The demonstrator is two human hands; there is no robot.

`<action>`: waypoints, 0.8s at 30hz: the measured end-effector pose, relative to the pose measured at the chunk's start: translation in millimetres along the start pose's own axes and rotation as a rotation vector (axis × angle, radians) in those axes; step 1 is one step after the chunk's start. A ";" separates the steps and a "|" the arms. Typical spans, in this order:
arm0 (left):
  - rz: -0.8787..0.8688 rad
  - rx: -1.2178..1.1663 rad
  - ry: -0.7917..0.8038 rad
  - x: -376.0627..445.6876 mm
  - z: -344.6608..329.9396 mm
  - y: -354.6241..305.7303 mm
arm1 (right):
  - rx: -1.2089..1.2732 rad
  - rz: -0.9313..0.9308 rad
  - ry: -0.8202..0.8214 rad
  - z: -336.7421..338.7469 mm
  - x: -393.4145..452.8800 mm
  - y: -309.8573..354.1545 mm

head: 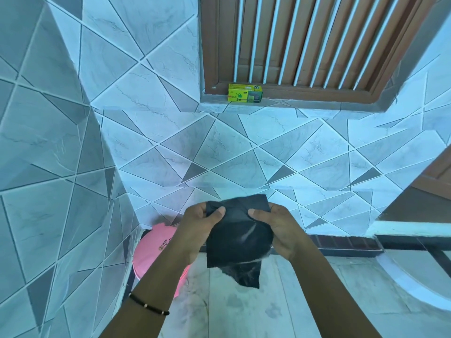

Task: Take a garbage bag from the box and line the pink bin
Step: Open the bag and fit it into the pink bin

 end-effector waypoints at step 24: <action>0.116 -0.130 0.047 -13.0 2.5 37.1 | 0.017 -0.024 -0.138 11.5 -3.2 -28.4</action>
Point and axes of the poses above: each hand's wrist, its own x-axis towards the middle knuckle, its own z-axis out of the back of the hand, y = z × x, the point moved 10 cm from there along x, towards the middle knuckle, and after that the axes turned 2 degrees about -y, right-handed, at the moved point
